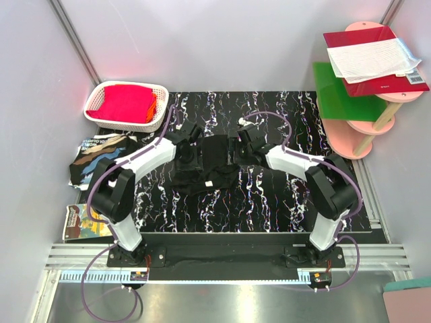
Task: Fold and stack the t-shirts
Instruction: Smooth out wrinkles on the folded tshirt
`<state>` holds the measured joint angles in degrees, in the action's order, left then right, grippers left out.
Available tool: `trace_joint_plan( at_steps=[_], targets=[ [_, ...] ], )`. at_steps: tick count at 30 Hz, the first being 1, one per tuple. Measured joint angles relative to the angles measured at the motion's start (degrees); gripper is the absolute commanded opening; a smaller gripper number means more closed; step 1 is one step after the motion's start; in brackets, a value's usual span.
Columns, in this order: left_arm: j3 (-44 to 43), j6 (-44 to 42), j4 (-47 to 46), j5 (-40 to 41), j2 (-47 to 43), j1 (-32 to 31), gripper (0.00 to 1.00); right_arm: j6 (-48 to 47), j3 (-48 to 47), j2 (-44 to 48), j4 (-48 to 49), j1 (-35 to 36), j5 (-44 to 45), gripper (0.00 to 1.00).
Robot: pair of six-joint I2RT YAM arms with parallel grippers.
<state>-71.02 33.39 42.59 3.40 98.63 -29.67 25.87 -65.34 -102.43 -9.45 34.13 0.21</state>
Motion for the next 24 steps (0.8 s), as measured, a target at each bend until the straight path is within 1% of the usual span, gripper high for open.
trace_joint_plan(
  at_steps=[2, 3, 5, 6, 7, 8, 9, 11, 13, 14, 15, 20, 21, 22, 23, 24],
  targets=[
    [-0.17, 0.17, -0.5, -0.42, 0.66, 0.0, 0.56, 0.28, 0.0, -1.14, 0.74, 0.0, -0.96, 0.7],
    [-0.26, 0.31, -0.83, -0.63, 1.22, 0.0, 0.52, 0.44, 0.0, -1.68, 1.01, 0.0, -1.36, 0.7],
    [-0.33, 0.7, -1.38, -1.07, 2.19, 0.0, 0.4, 0.74, 0.0, -2.67, 1.25, 0.0, -2.21, 0.66],
    [-0.35, 1.03, -1.66, -1.33, 2.64, -0.02, 0.33, 0.87, 0.0, -3.02, 1.29, 0.0, -2.56, 0.64],
    [-0.48, 1.09, -2.01, -1.55, 3.32, -0.07, 0.13, 1.03, 0.0, -3.39, 1.44, 0.0, -2.99, 0.61],
    [-0.61, 1.31, -2.21, -1.73, 3.91, -0.09, 0.04, 1.22, 0.0, -3.67, 1.64, 0.0, -3.41, 0.39],
    [-0.79, 1.14, -2.43, -2.08, 4.44, -0.13, 0.0, 1.51, 0.0, -3.93, 1.92, 0.0, -3.96, 0.29],
    [-1.07, 1.42, -2.73, -2.67, 5.31, -0.24, 0.0, 1.81, 0.0, -4.15, 2.67, 0.0, -4.79, 0.08],
    [-1.16, 1.57, -2.91, -2.91, 5.51, -0.35, 0.0, 2.38, 0.0, -4.24, 3.17, 0.0, -5.62, 0.06],
    [-1.16, 1.6, -2.91, -2.95, 5.49, -0.42, 0.0, 2.6, 0.0, -4.24, 3.37, 0.0, -5.9, 0.02],
    [-1.16, 1.57, -2.99, -2.97, 5.46, -0.42, 0.0, 2.73, 0.0, -4.24, 3.56, 0.0, -5.97, 0.0],
    [-1.16, 1.57, -3.06, -2.58, 4.92, -0.46, 0.0, 2.91, 0.37, -4.24, 4.2, 0.0, -5.9, 0.0],
    [-1.16, 1.57, -3.02, -2.38, 4.5, -0.44, 0.0, 2.93, 0.5, -4.24, 4.26, 0.0, -5.9, 0.08],
    [-1.16, 1.55, -2.95, -2.19, 3.98, -0.44, 0.0, 2.93, 0.61, -4.24, 4.33, 0.0, -5.9, 0.19],
    [-1.16, 1.55, -2.84, -2.03, 3.34, -0.46, 0.0, 3.02, 0.63, -4.24, 4.37, 0.0, -5.9, 0.36],
    [-1.16, 1.55, -2.73, -1.86, 2.82, -0.44, 0.0, 3.08, 0.66, -4.24, 4.39, 0.0, -5.9, 0.49]
  ],
)
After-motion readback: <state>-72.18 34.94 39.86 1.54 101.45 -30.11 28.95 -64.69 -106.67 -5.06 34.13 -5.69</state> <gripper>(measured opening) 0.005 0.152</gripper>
